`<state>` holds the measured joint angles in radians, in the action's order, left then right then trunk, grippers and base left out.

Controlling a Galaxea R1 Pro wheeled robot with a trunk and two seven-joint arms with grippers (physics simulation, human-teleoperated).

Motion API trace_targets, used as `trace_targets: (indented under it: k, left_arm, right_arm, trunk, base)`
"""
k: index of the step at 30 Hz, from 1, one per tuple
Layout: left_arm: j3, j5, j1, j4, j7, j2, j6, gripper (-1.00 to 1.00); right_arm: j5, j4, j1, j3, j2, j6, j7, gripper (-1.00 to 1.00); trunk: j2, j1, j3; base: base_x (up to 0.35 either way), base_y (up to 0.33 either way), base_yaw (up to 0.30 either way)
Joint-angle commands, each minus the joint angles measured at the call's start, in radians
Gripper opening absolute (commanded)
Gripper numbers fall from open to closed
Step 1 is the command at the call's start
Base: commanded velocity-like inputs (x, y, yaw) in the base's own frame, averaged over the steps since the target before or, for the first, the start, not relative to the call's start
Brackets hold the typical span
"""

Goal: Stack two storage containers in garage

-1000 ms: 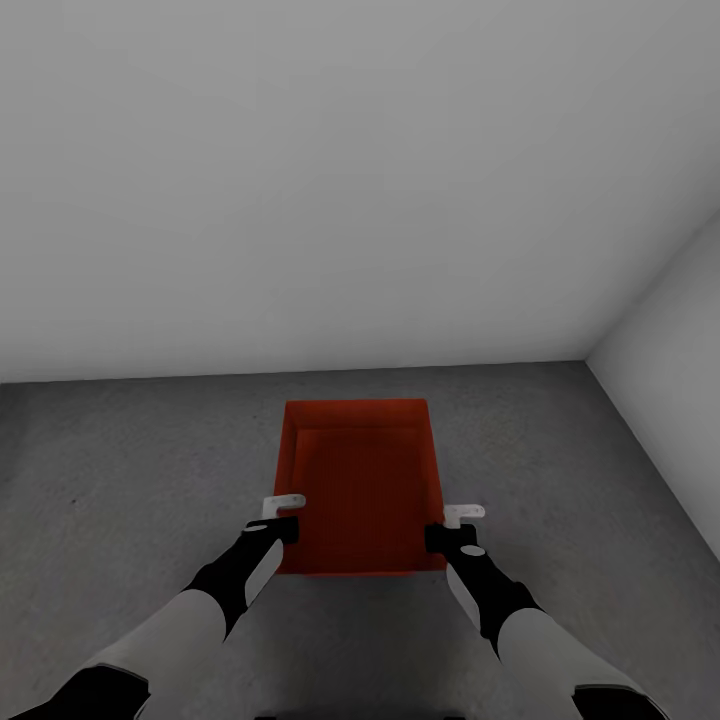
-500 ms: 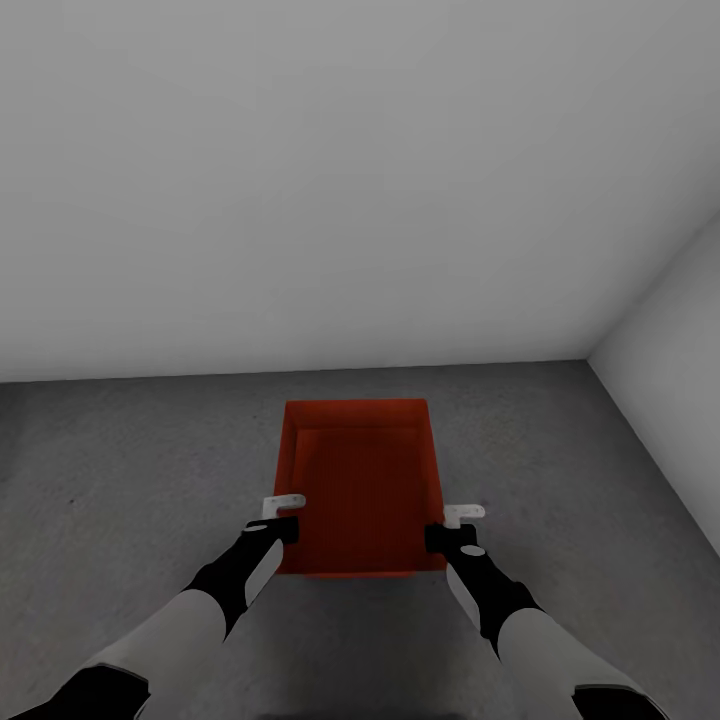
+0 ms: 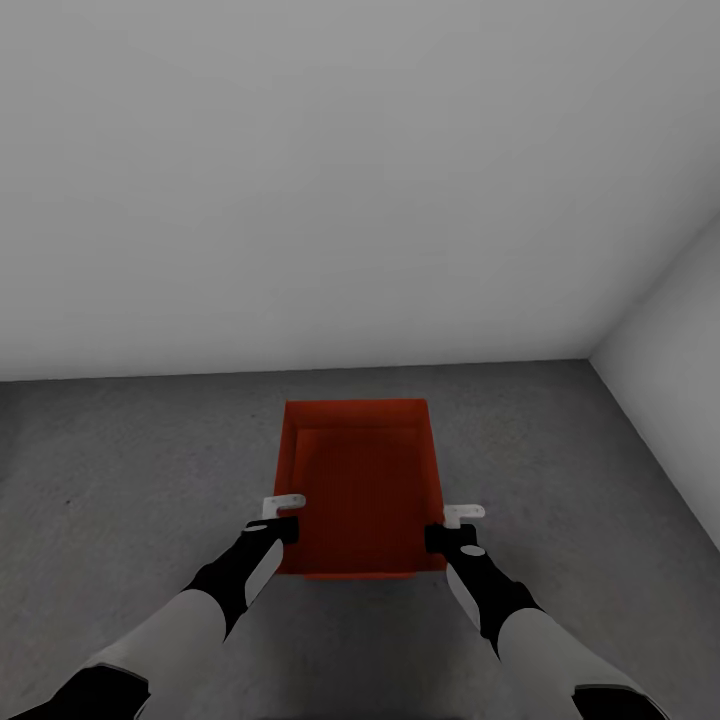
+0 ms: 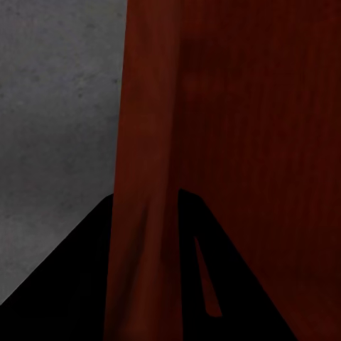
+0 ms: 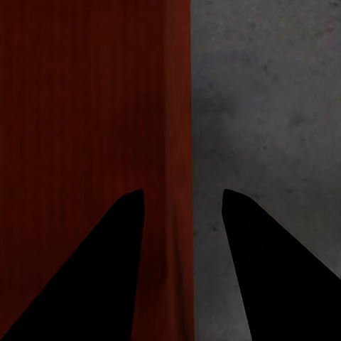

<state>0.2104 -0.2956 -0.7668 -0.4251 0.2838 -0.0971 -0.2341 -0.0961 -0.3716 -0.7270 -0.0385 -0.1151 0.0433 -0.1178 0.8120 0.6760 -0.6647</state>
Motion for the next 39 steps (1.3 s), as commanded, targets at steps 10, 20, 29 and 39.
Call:
trace_targets:
  k: [10, 20, 29, 39]
  left_arm:
    - [0.000, 0.012, 0.000, -0.004, 0.014, 0.000, 0.072, -1.00]
    - [0.000, 0.012, 0.000, -0.004, 0.014, 0.000, 0.072, -1.00]
    - [0.000, 0.012, 0.000, -0.004, 0.014, 0.000, 0.072, -1.00]
    - [0.000, 0.012, 0.000, -0.004, 0.014, 0.000, 0.072, -1.00]
  right_arm:
    - [-0.011, 0.000, 0.000, -0.031, -0.001, 0.003, -0.031, -1.00]
    - [-0.011, 0.000, 0.000, -0.031, -0.001, 0.003, -0.031, -1.00]
    - [-0.011, 0.000, 0.000, -0.031, -0.001, 0.003, -0.031, -1.00]
    - [-0.012, 0.000, 0.000, -0.029, 0.000, 0.003, -0.030, -1.00]
  trunk:
    - [0.071, 0.039, -0.032]
    - [0.141, 0.077, -0.064]
    - [0.204, 0.111, -0.092]
    - [0.274, 0.150, -0.128]
  base:
    - [0.000, 0.000, 0.000]
    - [0.000, 0.000, 0.000]
    - [0.000, 0.000, 0.000]
    - [0.000, 0.000, 0.000]
